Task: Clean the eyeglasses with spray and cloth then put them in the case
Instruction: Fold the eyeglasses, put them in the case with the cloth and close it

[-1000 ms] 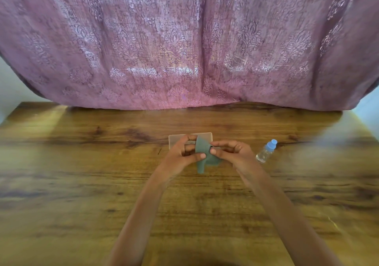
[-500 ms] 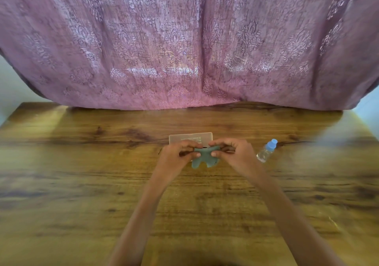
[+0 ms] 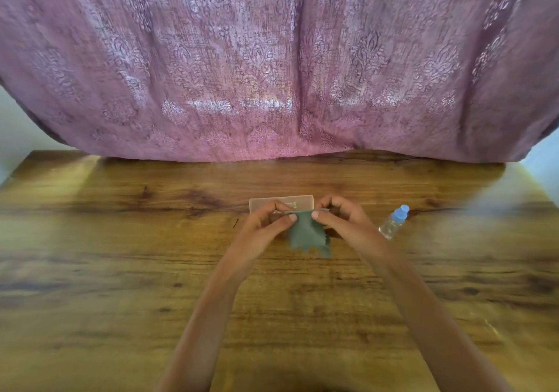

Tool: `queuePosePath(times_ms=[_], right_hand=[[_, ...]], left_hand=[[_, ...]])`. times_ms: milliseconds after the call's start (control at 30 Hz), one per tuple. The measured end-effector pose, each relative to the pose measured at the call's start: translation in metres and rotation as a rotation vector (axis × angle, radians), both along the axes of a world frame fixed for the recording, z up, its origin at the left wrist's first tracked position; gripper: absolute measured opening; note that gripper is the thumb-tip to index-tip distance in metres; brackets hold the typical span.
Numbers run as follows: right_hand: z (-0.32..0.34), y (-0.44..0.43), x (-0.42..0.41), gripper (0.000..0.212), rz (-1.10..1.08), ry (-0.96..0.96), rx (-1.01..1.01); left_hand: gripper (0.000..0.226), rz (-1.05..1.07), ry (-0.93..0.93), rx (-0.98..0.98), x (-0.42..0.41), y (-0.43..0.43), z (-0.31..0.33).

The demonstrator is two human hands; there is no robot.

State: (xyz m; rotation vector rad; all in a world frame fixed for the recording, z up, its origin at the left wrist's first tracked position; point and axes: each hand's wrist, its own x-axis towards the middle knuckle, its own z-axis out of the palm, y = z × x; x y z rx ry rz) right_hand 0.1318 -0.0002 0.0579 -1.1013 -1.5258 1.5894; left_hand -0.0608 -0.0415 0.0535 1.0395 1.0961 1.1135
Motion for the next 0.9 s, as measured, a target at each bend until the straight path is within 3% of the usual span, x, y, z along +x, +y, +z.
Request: queuePosePath(times_ms=[133,200,300,367,467,667,800,900], right_hand=[[-0.004,-0.005,-0.002,0.006,-0.028,0.083,-0.15],[-0.006,-0.005,-0.001,0.032,-0.028,0.124,-0.212],[-0.007,-0.003,0.003,0.056,0.0,0.132,-0.237],[-0.008,-0.001,0.006,0.057,0.008,0.139,-0.232],[-0.008,0.002,0.009,0.058,0.02,0.14,-0.223],[-0.007,-0.002,0.004,0.046,-0.066,0.186,-0.11],[-0.003,-0.004,0.0,0.057,-0.064,0.242,-0.033],[0.001,-0.005,-0.001,0.044,-0.056,0.178,0.052]], left_hand=[[0.005,0.021,0.015,-0.064,0.001,0.0,-0.001],[0.004,0.028,-0.002,-0.1,0.0,0.0,-0.002],[0.028,-0.023,-0.083,-0.132,-0.005,-0.001,-0.002],[0.042,-0.087,-0.085,-0.13,-0.009,-0.001,-0.001],[0.045,-0.118,-0.017,-0.097,-0.012,-0.001,-0.001],[0.044,0.029,0.252,0.162,-0.006,-0.001,-0.002],[0.063,0.136,0.282,0.26,-0.003,-0.003,-0.003],[0.077,0.186,0.333,0.316,-0.003,-0.004,-0.001]])
